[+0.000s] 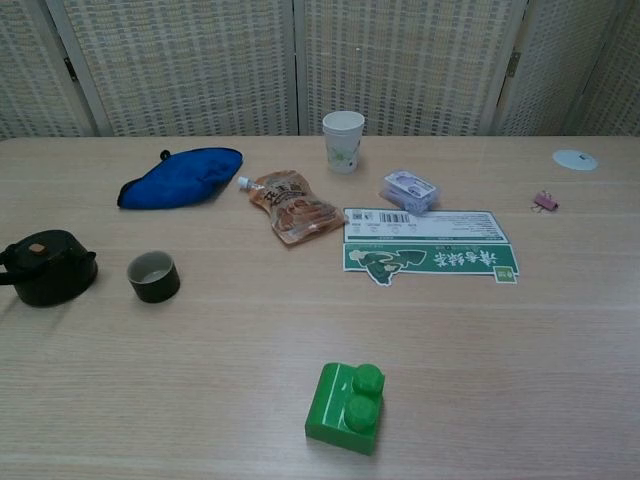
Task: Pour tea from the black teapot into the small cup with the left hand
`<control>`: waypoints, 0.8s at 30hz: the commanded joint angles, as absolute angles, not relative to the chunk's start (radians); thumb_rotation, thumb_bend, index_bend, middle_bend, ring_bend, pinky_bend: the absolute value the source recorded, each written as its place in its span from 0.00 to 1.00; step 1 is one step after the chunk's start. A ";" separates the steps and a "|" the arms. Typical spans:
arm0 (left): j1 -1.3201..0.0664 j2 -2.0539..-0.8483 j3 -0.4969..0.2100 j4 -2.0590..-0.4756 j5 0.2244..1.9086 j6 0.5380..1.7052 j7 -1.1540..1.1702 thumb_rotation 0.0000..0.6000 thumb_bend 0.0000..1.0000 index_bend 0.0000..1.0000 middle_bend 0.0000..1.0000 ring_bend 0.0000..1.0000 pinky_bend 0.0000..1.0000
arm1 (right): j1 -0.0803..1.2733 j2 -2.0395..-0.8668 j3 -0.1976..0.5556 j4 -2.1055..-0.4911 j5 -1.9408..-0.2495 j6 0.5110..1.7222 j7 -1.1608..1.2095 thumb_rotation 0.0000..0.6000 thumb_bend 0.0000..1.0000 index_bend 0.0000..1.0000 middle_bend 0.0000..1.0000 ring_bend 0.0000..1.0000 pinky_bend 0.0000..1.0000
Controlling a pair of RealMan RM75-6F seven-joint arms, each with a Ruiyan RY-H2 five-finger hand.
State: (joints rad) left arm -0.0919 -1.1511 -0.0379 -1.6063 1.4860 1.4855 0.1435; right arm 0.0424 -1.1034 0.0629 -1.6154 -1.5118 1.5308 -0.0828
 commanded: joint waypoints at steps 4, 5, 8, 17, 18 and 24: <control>-0.093 -1.153 -0.038 -1.608 1.495 1.490 0.143 1.00 0.22 0.13 0.07 0.11 0.08 | 0.041 -1.096 0.065 -1.621 -1.518 1.538 -0.080 1.00 0.19 0.26 0.32 0.24 0.18; -0.094 -1.152 -0.038 -1.608 1.496 1.488 0.142 1.00 0.22 0.13 0.07 0.11 0.08 | 0.040 -1.094 0.066 -1.623 -1.519 1.541 -0.080 1.00 0.19 0.26 0.32 0.24 0.18; -0.098 -1.152 -0.039 -1.609 1.497 1.484 0.138 1.00 0.22 0.13 0.07 0.11 0.09 | 0.036 -1.085 0.069 -1.632 -1.521 1.552 -0.077 1.00 0.19 0.26 0.32 0.24 0.18; -0.126 -1.148 -0.040 -1.611 1.524 1.456 0.110 1.00 0.22 0.13 0.07 0.11 0.09 | 0.021 -1.060 0.091 -1.650 -1.519 1.602 -0.088 1.00 0.19 0.26 0.32 0.24 0.18; -0.129 -1.148 -0.040 -1.611 1.526 1.454 0.108 1.00 0.22 0.13 0.07 0.11 0.09 | 0.020 -1.060 0.092 -1.651 -1.519 1.604 -0.089 1.00 0.19 0.26 0.32 0.24 0.18; -0.180 -1.159 -0.037 -1.607 1.569 1.400 0.091 1.00 0.22 0.13 0.07 0.11 0.09 | 0.019 -1.049 0.103 -1.658 -1.516 1.616 -0.099 1.00 0.19 0.26 0.32 0.24 0.18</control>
